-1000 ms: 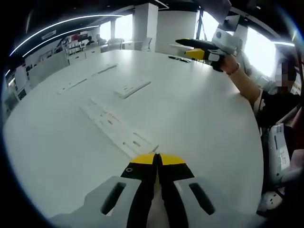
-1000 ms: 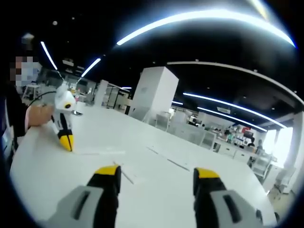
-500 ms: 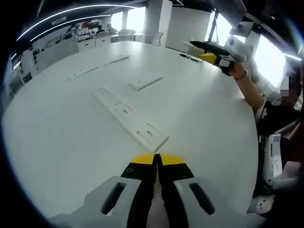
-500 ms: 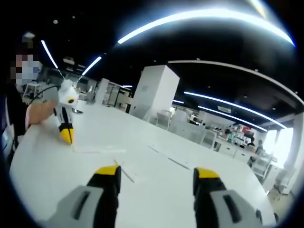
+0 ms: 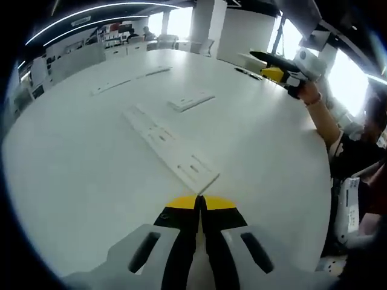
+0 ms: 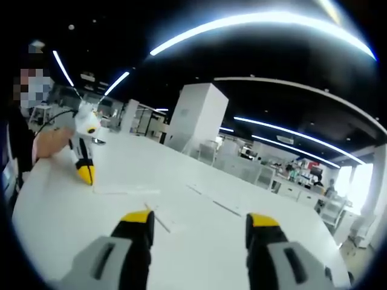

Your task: Locate the socket holder cover, grip the socket holder cover, clip it into the socket holder slot.

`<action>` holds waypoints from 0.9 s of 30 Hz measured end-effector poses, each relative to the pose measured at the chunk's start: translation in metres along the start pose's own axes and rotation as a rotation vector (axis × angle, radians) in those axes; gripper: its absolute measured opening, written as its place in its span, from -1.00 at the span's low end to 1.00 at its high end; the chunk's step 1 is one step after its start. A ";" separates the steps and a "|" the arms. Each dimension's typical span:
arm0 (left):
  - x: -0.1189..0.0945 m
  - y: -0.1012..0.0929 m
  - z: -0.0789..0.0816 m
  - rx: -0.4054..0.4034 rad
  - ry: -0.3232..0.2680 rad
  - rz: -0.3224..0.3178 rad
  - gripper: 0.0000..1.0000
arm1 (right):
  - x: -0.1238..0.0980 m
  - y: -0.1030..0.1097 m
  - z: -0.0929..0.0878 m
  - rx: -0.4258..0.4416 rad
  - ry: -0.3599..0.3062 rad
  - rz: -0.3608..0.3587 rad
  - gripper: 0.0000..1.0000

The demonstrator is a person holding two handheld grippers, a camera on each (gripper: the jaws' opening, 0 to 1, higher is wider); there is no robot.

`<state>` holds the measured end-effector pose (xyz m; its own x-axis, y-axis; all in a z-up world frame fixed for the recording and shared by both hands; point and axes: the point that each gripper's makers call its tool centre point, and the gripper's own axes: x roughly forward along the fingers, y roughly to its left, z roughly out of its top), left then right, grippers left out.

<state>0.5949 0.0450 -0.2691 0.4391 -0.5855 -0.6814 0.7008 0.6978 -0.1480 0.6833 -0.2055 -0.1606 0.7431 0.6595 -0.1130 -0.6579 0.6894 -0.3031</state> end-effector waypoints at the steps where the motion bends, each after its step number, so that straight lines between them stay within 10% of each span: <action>1: 0.000 0.000 0.000 -0.002 -0.002 0.003 -0.93 | 0.000 0.000 0.000 0.000 0.000 0.000 0.24; 27: 0.005 0.003 0.006 -0.003 -0.019 0.034 -0.93 | 0.000 -0.003 -0.001 -0.003 0.002 0.001 0.24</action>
<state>0.6027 0.0414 -0.2685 0.4735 -0.5691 -0.6722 0.6837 0.7186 -0.1268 0.6856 -0.2073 -0.1603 0.7428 0.6596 -0.1152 -0.6583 0.6879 -0.3057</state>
